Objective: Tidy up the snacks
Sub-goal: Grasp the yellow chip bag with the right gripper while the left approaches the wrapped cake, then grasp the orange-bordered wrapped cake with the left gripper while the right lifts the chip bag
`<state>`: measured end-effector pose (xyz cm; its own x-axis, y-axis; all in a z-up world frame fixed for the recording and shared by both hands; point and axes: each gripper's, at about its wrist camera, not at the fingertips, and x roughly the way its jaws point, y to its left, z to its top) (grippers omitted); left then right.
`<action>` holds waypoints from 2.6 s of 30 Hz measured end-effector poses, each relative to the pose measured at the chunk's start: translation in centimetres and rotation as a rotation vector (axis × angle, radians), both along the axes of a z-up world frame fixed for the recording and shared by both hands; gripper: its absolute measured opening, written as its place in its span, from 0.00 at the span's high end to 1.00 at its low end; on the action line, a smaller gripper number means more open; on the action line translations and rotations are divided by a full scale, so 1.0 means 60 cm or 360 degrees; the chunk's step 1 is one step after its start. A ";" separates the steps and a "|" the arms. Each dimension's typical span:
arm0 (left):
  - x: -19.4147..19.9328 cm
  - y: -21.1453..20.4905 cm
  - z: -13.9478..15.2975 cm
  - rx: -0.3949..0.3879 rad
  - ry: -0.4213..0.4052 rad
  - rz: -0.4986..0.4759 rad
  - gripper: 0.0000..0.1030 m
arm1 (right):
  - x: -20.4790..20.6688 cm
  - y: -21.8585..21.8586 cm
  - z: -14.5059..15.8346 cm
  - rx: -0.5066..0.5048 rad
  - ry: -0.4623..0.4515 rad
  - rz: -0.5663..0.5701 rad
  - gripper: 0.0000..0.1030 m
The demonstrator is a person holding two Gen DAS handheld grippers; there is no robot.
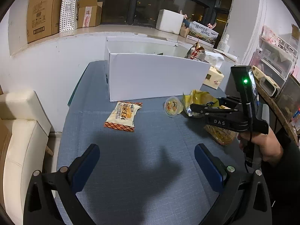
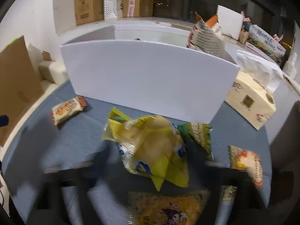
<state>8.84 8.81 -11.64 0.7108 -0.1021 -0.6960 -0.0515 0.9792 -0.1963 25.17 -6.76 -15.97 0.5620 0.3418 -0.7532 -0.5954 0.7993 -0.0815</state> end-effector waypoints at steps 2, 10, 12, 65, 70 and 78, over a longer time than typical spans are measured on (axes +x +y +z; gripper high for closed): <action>0.000 0.002 -0.001 -0.0003 0.0002 0.0002 0.00 | 0.000 -0.005 0.003 0.0035 0.0032 -0.0006 0.48; 0.033 0.019 -0.015 -0.0007 0.0032 0.0022 0.00 | -0.023 -0.056 0.045 0.0186 0.0010 -0.0042 0.50; 0.054 0.026 -0.023 -0.0004 0.0065 0.0026 0.00 | -0.035 -0.077 0.059 0.0274 0.0029 -0.0064 0.50; 0.020 -0.062 0.045 0.0177 -0.0208 -0.0300 0.50 | -0.217 -0.202 0.023 0.0200 0.0002 0.0006 0.04; 0.011 -0.063 0.045 0.0157 -0.0217 -0.0311 0.50 | -0.201 -0.185 -0.007 0.0186 0.0117 0.0002 0.04; 0.010 -0.065 0.037 0.0129 -0.0212 -0.0311 0.50 | -0.169 -0.214 0.010 0.0513 0.0244 -0.0060 0.40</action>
<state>9.46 4.91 -9.43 0.7691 -0.1942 -0.6090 0.1613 0.9809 -0.1091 15.01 -19.60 -15.38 0.4674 0.5568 -0.6866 -0.5507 0.7910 0.2666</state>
